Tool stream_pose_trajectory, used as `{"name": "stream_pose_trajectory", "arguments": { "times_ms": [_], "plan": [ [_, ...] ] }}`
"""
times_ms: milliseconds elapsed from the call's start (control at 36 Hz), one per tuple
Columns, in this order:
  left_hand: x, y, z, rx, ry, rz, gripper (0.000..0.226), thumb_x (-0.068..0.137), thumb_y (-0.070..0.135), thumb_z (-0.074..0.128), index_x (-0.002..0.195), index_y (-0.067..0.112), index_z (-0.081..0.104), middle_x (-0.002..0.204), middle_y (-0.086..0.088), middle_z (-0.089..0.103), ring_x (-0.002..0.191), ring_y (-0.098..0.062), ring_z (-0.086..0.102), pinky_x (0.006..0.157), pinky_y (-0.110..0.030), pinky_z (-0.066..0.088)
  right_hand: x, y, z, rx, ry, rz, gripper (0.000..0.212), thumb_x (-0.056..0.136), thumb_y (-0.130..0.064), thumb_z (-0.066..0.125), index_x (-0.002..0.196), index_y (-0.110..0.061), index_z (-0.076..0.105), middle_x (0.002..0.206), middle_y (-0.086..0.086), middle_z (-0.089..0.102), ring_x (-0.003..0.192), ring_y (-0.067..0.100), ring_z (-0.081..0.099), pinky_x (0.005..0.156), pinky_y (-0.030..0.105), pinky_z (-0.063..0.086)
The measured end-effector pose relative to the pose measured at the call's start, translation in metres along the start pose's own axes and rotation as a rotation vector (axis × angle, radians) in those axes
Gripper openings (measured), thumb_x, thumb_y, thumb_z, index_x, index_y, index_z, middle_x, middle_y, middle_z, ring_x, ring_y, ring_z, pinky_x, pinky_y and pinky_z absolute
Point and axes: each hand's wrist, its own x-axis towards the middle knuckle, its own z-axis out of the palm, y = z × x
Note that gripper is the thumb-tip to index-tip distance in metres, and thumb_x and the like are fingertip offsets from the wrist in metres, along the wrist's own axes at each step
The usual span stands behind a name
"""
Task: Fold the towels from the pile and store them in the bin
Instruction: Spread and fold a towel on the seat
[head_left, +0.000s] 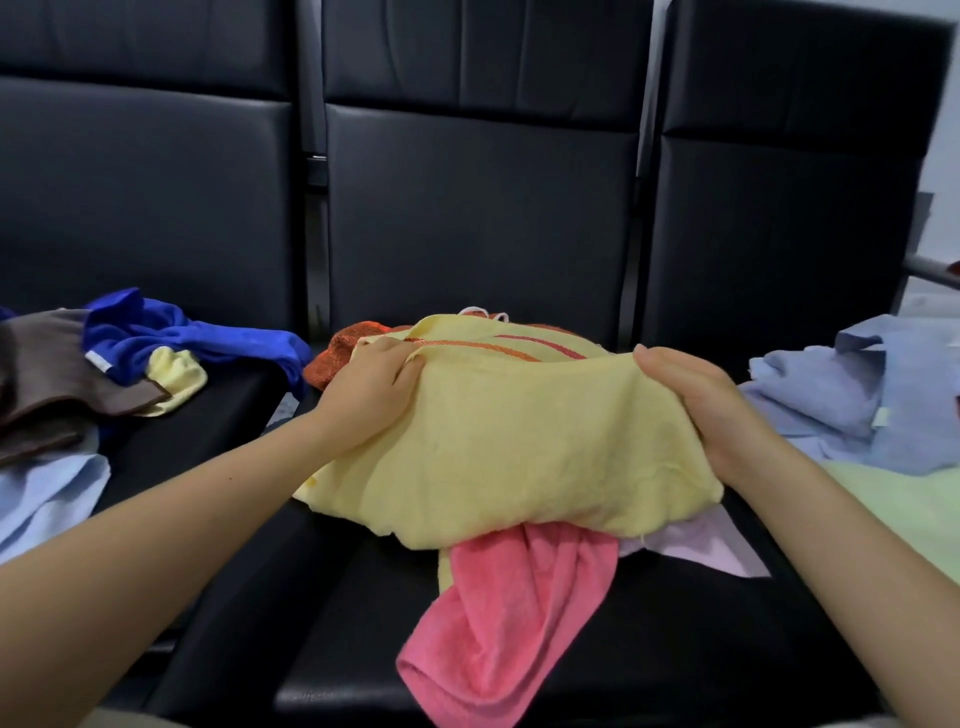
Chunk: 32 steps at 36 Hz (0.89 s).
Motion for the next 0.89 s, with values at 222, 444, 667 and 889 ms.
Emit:
{"name": "stream_pose_trajectory", "arguments": {
  "times_ms": [222, 444, 667, 889],
  "plan": [
    [0.0, -0.014, -0.021, -0.017, 0.03, -0.071, 0.036, 0.104, 0.029, 0.033, 0.123, 0.021, 0.063, 0.12, 0.008, 0.058, 0.109, -0.012, 0.05, 0.089, -0.026, 0.035, 0.002, -0.002, -0.018, -0.362, -0.319, 0.211, 0.044, 0.065, -0.033, 0.086, 0.097, -0.006, 0.073, 0.094, 0.007, 0.075, 0.082, 0.016, 0.071, 0.066, 0.02, 0.054],
    [0.041, -0.017, -0.021, -0.09, 0.014, -0.255, 0.038, 0.101, 0.033, 0.04, 0.092, 0.008, 0.067, 0.087, -0.008, 0.066, 0.089, -0.028, 0.06, 0.074, -0.038, 0.044, 0.038, 0.003, -0.008, -0.253, 0.149, -0.029, 0.015, 0.09, -0.022, 0.067, 0.075, -0.018, 0.067, 0.067, -0.006, 0.066, 0.066, 0.011, 0.059, 0.059, 0.025, 0.046],
    [0.068, -0.03, -0.004, -0.294, 0.016, -0.42, 0.032, 0.099, 0.033, 0.042, 0.113, 0.018, 0.067, 0.106, -0.005, 0.065, 0.101, -0.025, 0.059, 0.087, -0.037, 0.045, 0.084, 0.043, 0.0, -0.508, 0.285, -0.082, 0.013, 0.091, -0.026, 0.063, 0.087, -0.014, 0.066, 0.08, -0.001, 0.064, 0.078, 0.014, 0.056, 0.069, 0.032, 0.044],
    [0.076, -0.039, 0.005, -0.407, -0.026, -0.45, 0.023, 0.095, 0.037, 0.053, 0.104, 0.02, 0.067, 0.097, -0.001, 0.065, 0.096, -0.021, 0.06, 0.083, -0.034, 0.045, 0.085, 0.048, -0.01, -0.425, 0.327, -0.132, 0.003, 0.087, -0.02, 0.069, 0.086, -0.02, 0.066, 0.085, -0.001, 0.067, 0.08, 0.012, 0.058, 0.071, 0.028, 0.047]
  ]
}}
